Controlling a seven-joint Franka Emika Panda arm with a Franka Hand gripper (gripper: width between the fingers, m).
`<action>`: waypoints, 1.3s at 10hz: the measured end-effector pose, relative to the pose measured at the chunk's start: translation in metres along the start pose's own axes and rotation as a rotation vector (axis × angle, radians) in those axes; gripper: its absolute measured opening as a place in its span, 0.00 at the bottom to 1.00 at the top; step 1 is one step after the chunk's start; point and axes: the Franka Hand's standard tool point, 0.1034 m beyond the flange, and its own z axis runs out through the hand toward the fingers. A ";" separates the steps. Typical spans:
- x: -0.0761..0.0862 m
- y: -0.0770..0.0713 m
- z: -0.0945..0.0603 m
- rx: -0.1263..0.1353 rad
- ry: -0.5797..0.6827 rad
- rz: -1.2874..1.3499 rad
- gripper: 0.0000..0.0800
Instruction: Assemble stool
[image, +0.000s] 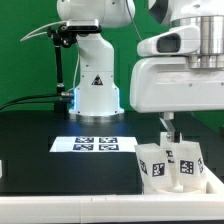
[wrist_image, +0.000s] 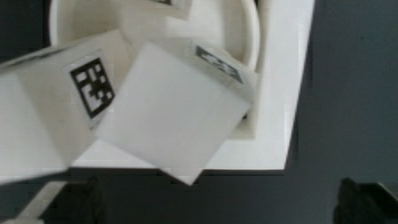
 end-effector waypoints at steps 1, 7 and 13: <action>-0.001 -0.003 0.003 -0.012 -0.009 -0.183 0.81; -0.006 0.011 0.005 -0.046 -0.020 -0.623 0.81; -0.009 -0.005 0.024 -0.006 -0.133 -0.584 0.81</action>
Offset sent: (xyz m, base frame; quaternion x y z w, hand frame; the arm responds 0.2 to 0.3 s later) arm -0.0212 0.0034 -0.0004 -0.0148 0.0595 -0.1549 0.9860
